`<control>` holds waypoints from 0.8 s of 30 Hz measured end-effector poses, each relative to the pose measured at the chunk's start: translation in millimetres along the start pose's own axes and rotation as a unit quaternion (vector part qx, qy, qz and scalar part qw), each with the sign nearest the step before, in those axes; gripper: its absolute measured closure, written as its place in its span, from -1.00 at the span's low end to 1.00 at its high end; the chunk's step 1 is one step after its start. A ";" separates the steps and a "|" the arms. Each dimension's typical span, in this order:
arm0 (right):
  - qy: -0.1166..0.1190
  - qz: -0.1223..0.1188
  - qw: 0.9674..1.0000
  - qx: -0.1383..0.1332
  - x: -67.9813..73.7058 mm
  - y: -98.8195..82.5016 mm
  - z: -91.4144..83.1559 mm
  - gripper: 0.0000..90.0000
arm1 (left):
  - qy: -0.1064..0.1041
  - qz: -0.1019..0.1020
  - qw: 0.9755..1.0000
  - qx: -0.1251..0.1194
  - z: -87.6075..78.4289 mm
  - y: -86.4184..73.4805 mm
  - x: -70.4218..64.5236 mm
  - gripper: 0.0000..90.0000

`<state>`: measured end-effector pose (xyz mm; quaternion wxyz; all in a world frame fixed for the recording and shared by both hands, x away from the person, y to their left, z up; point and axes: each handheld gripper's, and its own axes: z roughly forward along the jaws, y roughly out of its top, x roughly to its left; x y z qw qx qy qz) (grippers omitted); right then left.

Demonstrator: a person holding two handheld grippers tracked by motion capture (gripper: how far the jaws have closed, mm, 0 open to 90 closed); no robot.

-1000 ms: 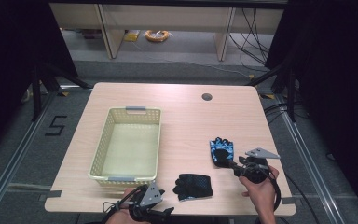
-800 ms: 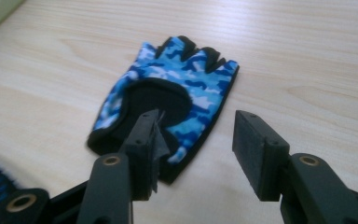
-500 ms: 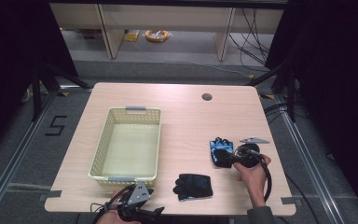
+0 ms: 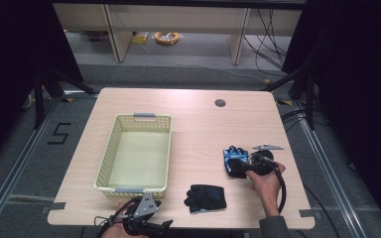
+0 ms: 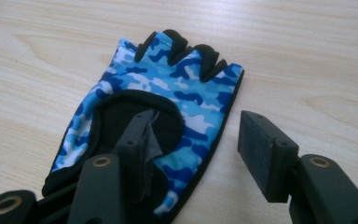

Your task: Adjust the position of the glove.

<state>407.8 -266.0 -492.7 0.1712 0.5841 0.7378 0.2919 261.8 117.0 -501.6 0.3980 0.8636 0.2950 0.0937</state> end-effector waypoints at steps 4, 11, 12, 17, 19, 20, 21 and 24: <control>0.009 0.002 1.000 0.000 -0.8 0.2 0.3 0.06 | 0.004 0.015 1.000 0.005 -0.2 0.4 2.4 -0.34; 0.015 0.002 1.000 -0.014 -2.4 0.7 4.4 0.06 | 0.004 0.011 1.000 0.008 1.6 -0.3 1.4 -0.35; 0.017 0.007 1.000 -0.004 -2.0 1.5 3.0 0.06 | 0.004 0.011 1.000 0.008 1.6 -0.3 1.4 -0.35; 0.002 -0.005 1.000 -0.001 -3.5 0.6 6.2 0.07 | 0.002 0.009 1.000 0.004 1.1 -0.6 0.4 -0.35; 0.000 0.002 1.000 0.005 -2.2 0.8 6.4 0.08 | 0.002 0.013 1.000 0.004 0.8 -0.5 0.7 -0.35; -0.001 -0.010 1.000 0.001 -2.9 0.3 8.2 0.08 | 0.002 0.012 1.000 0.004 0.7 -0.7 0.6 -0.35; 0.002 -0.017 1.000 -0.001 -3.0 -0.6 9.3 0.10 | 0.004 0.013 1.000 0.005 0.6 -0.7 0.9 -0.35; -0.001 -0.021 1.000 0.002 0.7 -0.8 9.4 0.21 | 0.002 0.012 1.000 0.004 0.9 -0.8 0.5 -0.35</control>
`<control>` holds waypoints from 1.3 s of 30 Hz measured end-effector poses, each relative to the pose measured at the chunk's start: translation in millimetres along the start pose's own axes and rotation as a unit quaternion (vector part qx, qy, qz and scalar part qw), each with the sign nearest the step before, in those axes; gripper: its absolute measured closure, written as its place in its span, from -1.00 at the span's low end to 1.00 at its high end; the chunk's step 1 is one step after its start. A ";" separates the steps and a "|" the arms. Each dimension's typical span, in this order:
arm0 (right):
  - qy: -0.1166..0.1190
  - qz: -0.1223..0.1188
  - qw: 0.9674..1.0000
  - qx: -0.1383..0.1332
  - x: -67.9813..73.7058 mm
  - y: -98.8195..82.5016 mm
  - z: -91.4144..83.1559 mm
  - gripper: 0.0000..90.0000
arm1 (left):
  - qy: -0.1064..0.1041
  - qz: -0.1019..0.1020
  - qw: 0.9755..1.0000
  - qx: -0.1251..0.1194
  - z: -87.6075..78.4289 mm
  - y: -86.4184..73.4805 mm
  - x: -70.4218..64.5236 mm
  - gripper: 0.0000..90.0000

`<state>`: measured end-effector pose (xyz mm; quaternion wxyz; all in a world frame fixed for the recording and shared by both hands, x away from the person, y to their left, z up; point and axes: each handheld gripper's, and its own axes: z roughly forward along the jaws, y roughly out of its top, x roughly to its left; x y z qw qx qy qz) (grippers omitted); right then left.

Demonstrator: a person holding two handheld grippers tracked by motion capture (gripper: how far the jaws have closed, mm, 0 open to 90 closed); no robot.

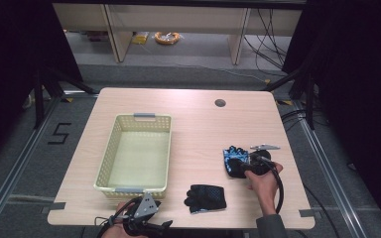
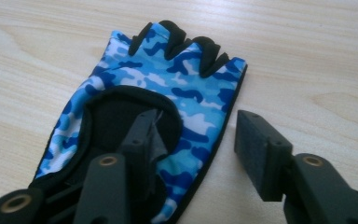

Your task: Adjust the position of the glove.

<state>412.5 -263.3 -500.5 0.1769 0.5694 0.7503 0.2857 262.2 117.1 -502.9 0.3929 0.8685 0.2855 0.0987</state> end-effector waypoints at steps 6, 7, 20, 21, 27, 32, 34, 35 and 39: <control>0.012 -0.021 1.000 0.001 5.5 0.7 -1.8 0.70 | 0.003 -0.005 1.000 0.006 1.0 -0.9 -0.7 -0.35; 0.009 -0.025 1.000 -0.001 5.4 0.6 -1.6 0.78 | 0.002 -0.006 1.000 0.007 1.3 -1.1 -0.6 -0.35; 0.032 -0.105 0.993 -0.051 -3.3 9.9 -18.9 0.97 | -0.001 -0.005 1.000 -0.005 0.4 -0.3 0.3 -0.33; 0.037 -0.101 0.993 -0.049 -1.9 11.3 -23.8 0.97 | 0.003 -0.007 1.000 0.004 -0.3 -0.7 1.0 -0.33; 0.082 -0.131 0.984 -0.085 11.0 17.3 -54.0 0.97 | 0.007 0.001 1.000 0.003 -1.1 0.3 2.4 -0.33; 0.152 -0.172 0.968 -0.097 28.9 16.7 -74.5 0.97 | 0.009 -0.008 1.000 -0.001 -0.5 0.6 1.8 -0.33; 0.178 -0.185 0.962 -0.092 35.1 16.0 -77.0 0.97 | 0.015 -0.004 1.000 0.000 -0.3 0.9 1.9 -0.33; 0.185 -0.190 0.960 -0.094 37.4 15.4 -77.0 0.97 | 0.008 -0.007 1.000 0.000 -0.3 0.7 2.3 -0.33; 0.231 -0.210 0.946 -0.083 52.6 8.6 -76.7 0.97 | 0.009 -0.007 1.000 -0.001 -0.8 1.1 2.3 -0.33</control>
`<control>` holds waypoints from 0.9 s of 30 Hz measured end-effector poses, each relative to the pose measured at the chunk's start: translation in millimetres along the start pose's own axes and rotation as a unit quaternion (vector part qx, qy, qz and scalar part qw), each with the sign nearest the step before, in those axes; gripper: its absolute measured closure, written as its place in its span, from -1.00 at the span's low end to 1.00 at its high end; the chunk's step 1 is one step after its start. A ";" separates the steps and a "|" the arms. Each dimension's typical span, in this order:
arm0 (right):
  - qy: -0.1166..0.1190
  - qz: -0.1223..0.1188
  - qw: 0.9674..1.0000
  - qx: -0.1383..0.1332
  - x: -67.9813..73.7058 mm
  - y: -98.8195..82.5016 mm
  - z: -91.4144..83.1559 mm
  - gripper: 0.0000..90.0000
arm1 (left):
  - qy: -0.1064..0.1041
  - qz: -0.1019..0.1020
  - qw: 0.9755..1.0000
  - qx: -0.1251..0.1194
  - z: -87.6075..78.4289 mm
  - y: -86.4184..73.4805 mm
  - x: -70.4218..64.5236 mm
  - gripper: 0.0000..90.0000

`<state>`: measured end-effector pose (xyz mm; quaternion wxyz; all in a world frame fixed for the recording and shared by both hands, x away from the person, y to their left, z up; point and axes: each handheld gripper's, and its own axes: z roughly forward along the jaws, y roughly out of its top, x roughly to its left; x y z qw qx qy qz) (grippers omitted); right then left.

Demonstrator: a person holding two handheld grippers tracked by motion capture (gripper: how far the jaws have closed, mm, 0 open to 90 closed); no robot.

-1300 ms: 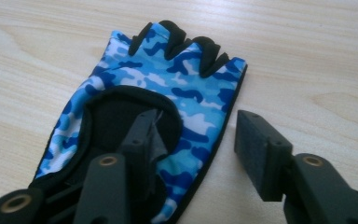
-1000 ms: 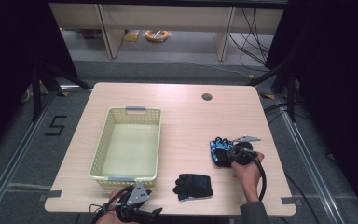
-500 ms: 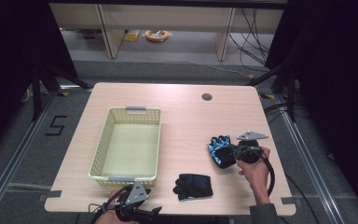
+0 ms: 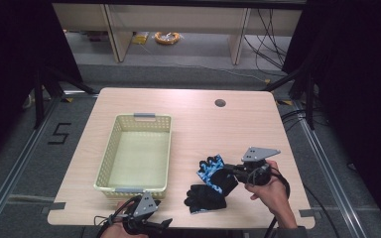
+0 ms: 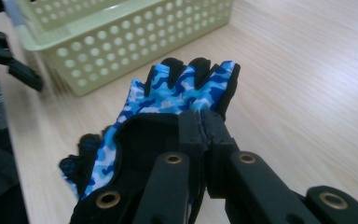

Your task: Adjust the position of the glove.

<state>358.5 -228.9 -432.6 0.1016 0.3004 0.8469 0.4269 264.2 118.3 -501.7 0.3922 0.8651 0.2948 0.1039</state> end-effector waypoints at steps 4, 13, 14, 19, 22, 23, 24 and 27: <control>0.022 -0.011 1.000 -0.002 4.1 -2.5 5.5 0.97 | -0.003 -0.001 1.000 -0.001 1.3 0.4 -1.0 -0.32; 0.059 -0.027 0.998 0.016 13.8 -12.8 24.5 0.97 | -0.010 0.009 1.000 -0.007 7.5 5.8 -4.6 -0.31; 0.066 -0.030 0.997 0.018 14.9 -13.7 26.2 0.97 | -0.009 0.006 1.000 -0.004 7.6 5.8 -5.3 -0.31; 0.087 -0.063 0.994 0.026 18.1 -14.5 30.0 0.97 | -0.011 0.020 1.000 -0.004 9.6 7.2 -4.4 -0.30; 0.094 -0.083 0.992 0.022 16.3 -13.0 31.4 0.97 | -0.011 0.006 1.000 -0.003 12.3 7.7 -6.0 -0.28; 0.094 -0.081 0.992 0.024 15.9 -12.9 32.3 0.97 | -0.011 0.006 1.000 -0.003 12.3 7.7 -6.0 -0.28; 0.095 -0.082 0.992 0.026 15.1 -12.9 33.0 0.97 | -0.012 0.018 1.000 -0.001 13.1 8.8 -5.7 -0.28; 0.104 -0.087 0.990 0.030 12.6 -14.8 37.4 0.97 | -0.010 0.013 1.000 0.002 15.0 9.4 -7.2 -0.27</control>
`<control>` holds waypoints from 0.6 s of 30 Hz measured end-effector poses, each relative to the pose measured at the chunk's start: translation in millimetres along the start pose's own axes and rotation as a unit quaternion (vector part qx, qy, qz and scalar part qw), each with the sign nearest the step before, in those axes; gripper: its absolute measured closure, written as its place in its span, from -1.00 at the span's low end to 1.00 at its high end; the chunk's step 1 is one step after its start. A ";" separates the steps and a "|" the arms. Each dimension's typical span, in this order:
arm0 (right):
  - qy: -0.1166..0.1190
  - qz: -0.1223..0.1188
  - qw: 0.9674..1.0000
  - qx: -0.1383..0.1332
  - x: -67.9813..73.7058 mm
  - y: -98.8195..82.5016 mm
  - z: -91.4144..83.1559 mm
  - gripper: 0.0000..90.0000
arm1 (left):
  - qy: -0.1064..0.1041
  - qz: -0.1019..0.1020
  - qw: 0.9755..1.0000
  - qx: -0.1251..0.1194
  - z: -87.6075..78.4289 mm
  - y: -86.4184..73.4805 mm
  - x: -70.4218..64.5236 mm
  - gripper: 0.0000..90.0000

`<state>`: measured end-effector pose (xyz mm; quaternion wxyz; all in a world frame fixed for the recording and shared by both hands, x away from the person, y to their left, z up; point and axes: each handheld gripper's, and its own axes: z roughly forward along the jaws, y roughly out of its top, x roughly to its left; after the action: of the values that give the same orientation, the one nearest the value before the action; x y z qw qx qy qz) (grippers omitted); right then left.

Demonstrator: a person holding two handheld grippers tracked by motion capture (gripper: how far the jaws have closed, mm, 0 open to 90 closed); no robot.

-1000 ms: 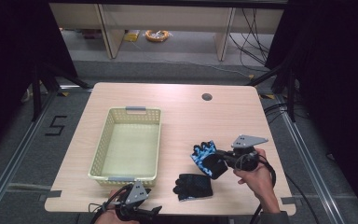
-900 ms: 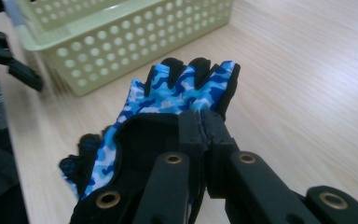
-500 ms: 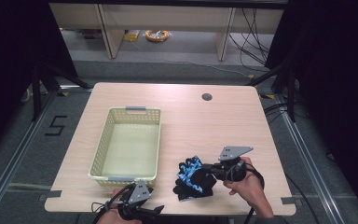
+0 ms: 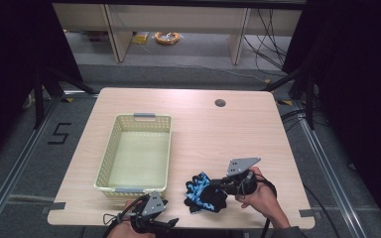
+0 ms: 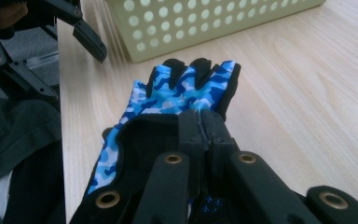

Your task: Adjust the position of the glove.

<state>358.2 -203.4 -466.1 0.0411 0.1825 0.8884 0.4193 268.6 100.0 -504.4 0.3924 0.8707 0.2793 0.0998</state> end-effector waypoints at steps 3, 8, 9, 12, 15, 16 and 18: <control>0.004 -0.009 1.000 0.016 -4.4 -3.5 5.7 0.96 | -0.005 0.011 1.000 0.004 4.4 2.8 -3.4 -0.26; -0.002 -0.014 0.999 0.040 -6.7 -7.3 12.2 0.95 | -0.016 0.012 1.000 -0.004 9.5 7.3 -7.5 -0.27; 0.001 -0.015 0.999 0.046 -6.2 -7.3 15.4 0.94 | -0.012 0.024 1.000 -0.005 12.2 10.6 -7.1 -0.27; -0.006 -0.017 0.998 0.056 -6.2 -6.9 17.4 0.91 | -0.013 0.018 1.000 -0.008 15.3 13.7 -7.2 -0.26; -0.017 -0.015 0.997 0.070 -6.6 -7.9 21.2 0.73 | -0.009 0.023 1.000 -0.012 18.0 19.8 -6.9 -0.25; -0.022 -0.009 0.997 0.072 -5.9 -7.7 20.8 0.65 | -0.015 0.028 0.999 -0.012 18.2 21.9 -7.5 -0.24; -0.047 0.026 0.996 0.066 -2.7 -6.7 15.9 0.54 | -0.012 0.027 0.999 -0.013 20.6 24.3 -8.5 -0.24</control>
<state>362.4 -196.6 -481.7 0.0593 0.2273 0.9062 0.3517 279.6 69.2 -499.9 0.4045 0.8737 0.2498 0.1034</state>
